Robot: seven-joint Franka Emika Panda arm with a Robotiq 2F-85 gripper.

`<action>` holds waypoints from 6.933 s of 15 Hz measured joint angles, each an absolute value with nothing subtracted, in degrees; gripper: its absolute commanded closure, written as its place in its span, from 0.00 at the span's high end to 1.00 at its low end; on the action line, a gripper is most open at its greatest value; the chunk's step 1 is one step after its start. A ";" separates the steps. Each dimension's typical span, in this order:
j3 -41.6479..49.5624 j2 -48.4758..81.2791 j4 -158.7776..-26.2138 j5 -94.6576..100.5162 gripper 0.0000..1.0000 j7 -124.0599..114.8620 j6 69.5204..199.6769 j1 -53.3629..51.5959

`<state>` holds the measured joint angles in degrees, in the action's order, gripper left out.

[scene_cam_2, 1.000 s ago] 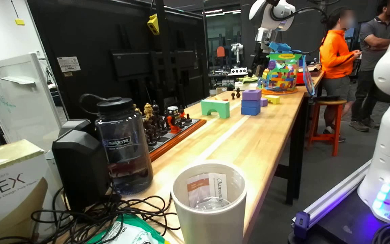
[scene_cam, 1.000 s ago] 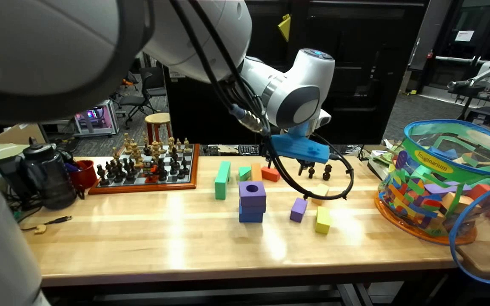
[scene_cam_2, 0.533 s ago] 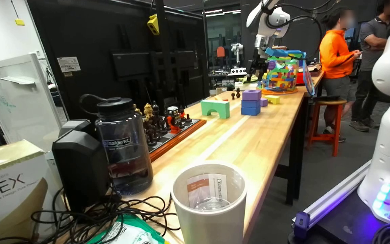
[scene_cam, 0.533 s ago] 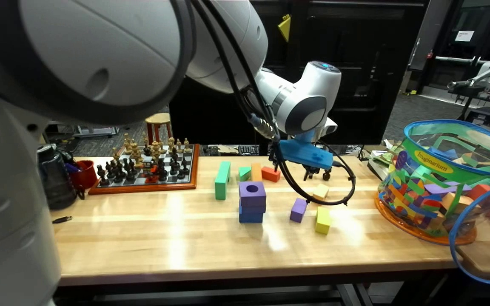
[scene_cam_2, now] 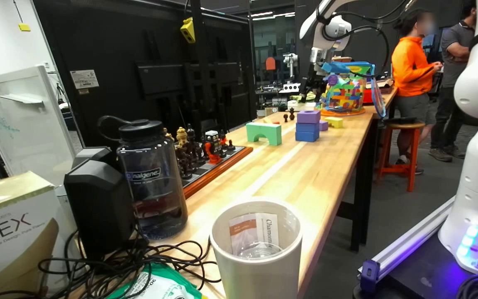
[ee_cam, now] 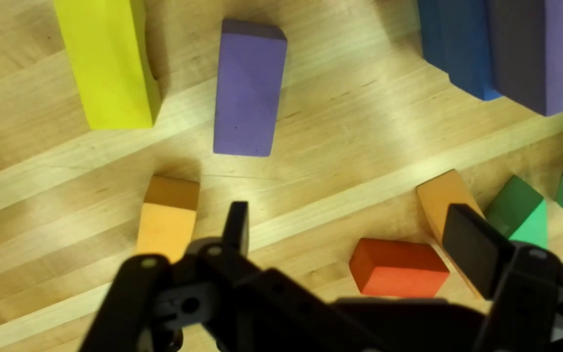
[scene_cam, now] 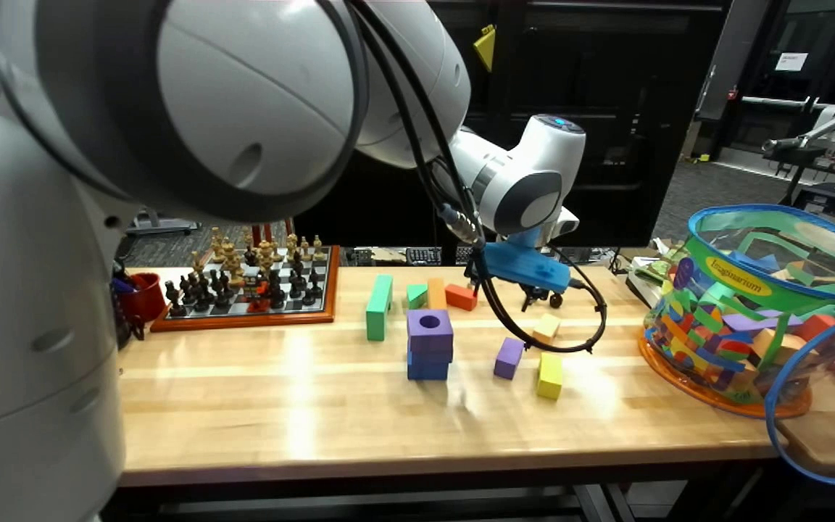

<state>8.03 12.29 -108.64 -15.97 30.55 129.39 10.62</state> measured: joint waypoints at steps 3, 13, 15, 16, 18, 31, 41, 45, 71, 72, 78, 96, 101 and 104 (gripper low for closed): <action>7.59 13.42 -107.32 -15.97 1.00 30.18 128.84 11.31; 6.99 16.46 -104.35 -15.96 1.00 29.56 127.74 12.60; 6.99 17.29 -104.04 -15.88 1.00 29.30 127.73 12.93; 6.99 17.68 -104.01 -15.79 1.00 29.19 127.73 13.09; 6.99 18.47 -104.02 -15.58 1.00 28.90 127.73 13.42; 6.98 21.70 -104.39 -14.95 1.00 28.50 126.87 14.62; 6.94 21.66 -105.93 -10.44 0.73 28.59 125.71 14.63; 6.72 21.65 -106.35 -9.63 0.45 28.63 125.72 14.63; 5.78 5.70 -116.08 -5.12 0.16 28.54 128.63 11.28; 5.78 4.76 -116.79 -4.43 0.16 28.52 128.64 10.92; 5.76 -1.31 -121.28 1.09 0.16 27.54 128.46 8.60; 4.86 -13.89 -131.19 5.77 0.16 25.33 121.56 2.48; 4.82 -14.10 -131.39 5.73 0.16 26.42 121.16 1.40; 4.82 -13.89 -131.38 5.66 0.16 27.51 121.44 0.83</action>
<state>4.82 -13.89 -131.38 5.66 27.51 121.44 0.83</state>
